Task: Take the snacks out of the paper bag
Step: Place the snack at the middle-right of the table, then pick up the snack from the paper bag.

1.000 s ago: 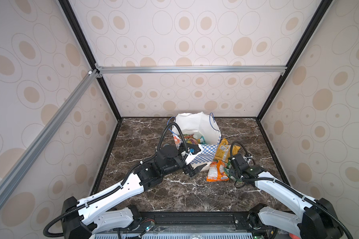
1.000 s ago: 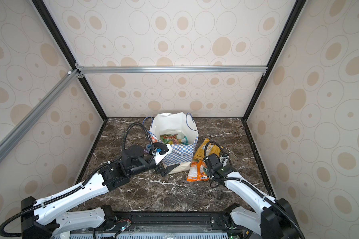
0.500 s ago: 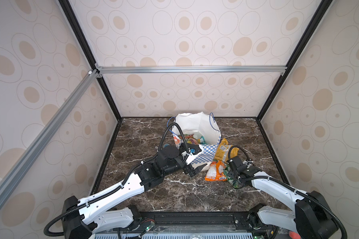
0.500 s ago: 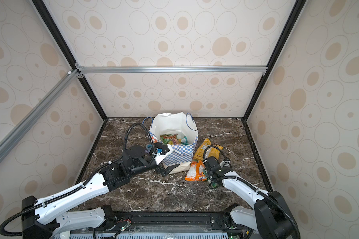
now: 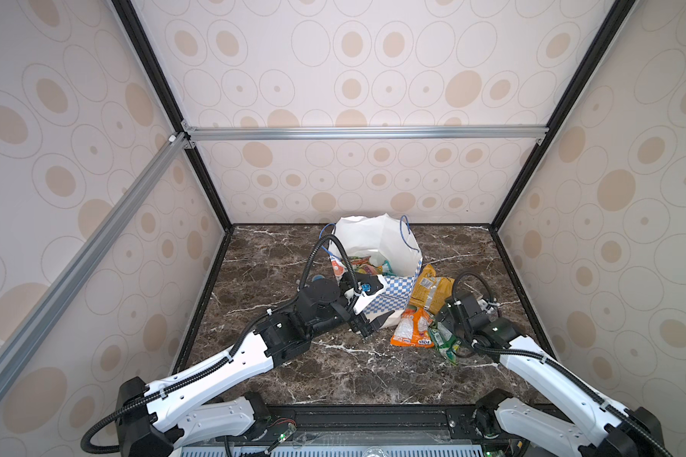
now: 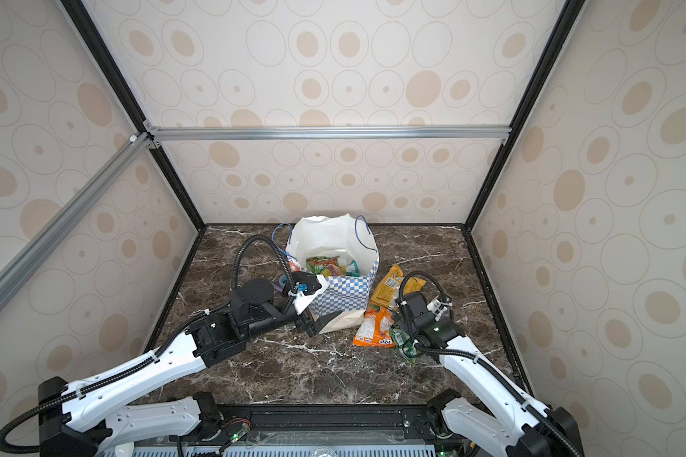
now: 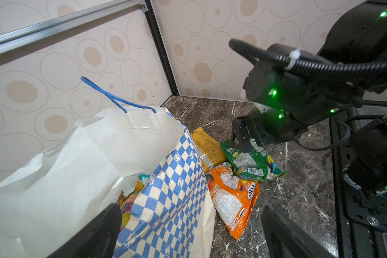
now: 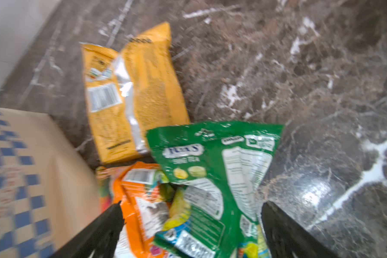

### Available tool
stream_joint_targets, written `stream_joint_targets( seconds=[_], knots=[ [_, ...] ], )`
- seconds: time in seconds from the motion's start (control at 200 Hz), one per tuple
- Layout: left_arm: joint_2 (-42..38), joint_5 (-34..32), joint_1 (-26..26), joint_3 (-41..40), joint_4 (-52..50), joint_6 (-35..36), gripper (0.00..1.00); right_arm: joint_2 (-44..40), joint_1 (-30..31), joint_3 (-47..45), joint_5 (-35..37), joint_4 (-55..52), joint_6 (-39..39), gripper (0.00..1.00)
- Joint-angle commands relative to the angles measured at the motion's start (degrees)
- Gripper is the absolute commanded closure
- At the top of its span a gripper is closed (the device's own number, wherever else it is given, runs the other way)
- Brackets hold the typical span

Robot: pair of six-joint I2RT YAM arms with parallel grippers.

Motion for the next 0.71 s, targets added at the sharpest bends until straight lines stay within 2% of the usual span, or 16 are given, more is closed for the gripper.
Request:
stream_joint_targets(
  seconds=[0.0,0.11,0.2,0.29,0.345,0.55,0.7],
  knots=[
    [-2.01,-1.81,-0.64,0.17,1.94,1.63,0.02,-1.33,0.02,4.46,-1.93,3.61,-10.26,0.0],
    [-3.14,-3.23,-0.57,-0.35,2.56,1.67,0.02,0.66,0.09,11.23,-6.63,5.68,-19.97,0.01],
    [-3.65,-5.39,-0.59,-0.65,3.02,1.67,0.02,3.86,0.07,17.89,-14.26,6.69,-26.02,0.03],
    [-3.58,-10.81,-0.59,-0.5,2.84,1.42,0.02,8.68,0.26,26.51,-22.43,5.98,-31.22,0.06],
    [-3.27,-15.92,-0.55,-0.33,2.83,1.0,0.02,12.08,1.1,32.66,-25.08,3.97,-33.77,0.08],
    [-1.95,-26.92,0.6,0.21,2.13,0.66,0.02,26.21,9.55,57.12,-25.13,-7.64,-44.82,0.08],
    [-3.1,-28.46,4.08,0.17,2.75,-1.69,0.02,37.37,14.65,74.31,-20.93,-17.53,-49.06,0.08]
  ],
)
